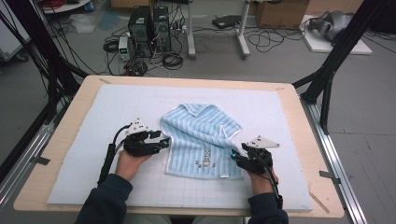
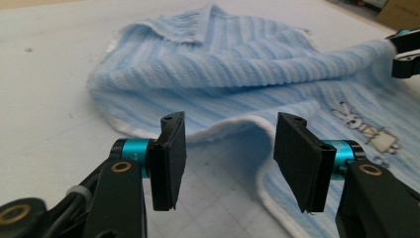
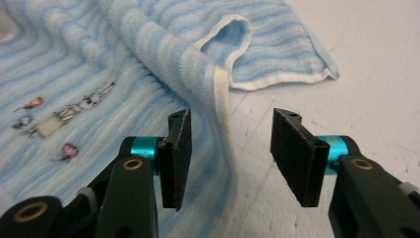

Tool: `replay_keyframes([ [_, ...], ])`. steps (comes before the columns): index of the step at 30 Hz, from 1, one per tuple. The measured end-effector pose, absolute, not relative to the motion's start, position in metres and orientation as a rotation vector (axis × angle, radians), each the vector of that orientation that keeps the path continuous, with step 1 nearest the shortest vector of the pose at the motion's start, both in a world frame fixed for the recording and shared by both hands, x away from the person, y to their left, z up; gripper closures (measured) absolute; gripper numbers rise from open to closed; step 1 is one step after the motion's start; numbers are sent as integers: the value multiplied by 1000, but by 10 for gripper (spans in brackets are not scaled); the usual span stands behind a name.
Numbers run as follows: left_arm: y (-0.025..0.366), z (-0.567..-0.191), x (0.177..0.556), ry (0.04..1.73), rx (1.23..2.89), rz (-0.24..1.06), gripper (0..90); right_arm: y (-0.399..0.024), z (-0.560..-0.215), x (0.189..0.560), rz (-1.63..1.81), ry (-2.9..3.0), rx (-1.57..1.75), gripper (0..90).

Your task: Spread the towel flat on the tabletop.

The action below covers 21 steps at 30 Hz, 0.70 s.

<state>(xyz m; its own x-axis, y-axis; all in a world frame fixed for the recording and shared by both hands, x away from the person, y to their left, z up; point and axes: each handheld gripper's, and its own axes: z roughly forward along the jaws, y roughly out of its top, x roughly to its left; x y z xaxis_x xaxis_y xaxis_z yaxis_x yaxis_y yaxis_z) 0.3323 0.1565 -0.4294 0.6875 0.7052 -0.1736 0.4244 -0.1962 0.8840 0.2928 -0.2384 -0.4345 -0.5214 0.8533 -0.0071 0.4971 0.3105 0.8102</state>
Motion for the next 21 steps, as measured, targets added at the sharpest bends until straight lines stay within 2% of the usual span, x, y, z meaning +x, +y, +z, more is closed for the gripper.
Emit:
replay_keyframes([
  [5,152,-436,322,893,1846,292,421,-240,-435,285,1134,2163,1189,437],
  [11,149,-442,306,888,1868,263,405,-237,-436,274,1143,2174,1180,320],
  [14,146,-446,295,892,1885,249,412,-236,-436,267,1139,2178,1173,293],
  [17,142,-450,286,880,1942,239,450,-236,-437,257,1135,2181,1175,311],
  [21,136,-451,278,865,1976,236,527,-237,-441,247,1125,2213,1176,425],
])
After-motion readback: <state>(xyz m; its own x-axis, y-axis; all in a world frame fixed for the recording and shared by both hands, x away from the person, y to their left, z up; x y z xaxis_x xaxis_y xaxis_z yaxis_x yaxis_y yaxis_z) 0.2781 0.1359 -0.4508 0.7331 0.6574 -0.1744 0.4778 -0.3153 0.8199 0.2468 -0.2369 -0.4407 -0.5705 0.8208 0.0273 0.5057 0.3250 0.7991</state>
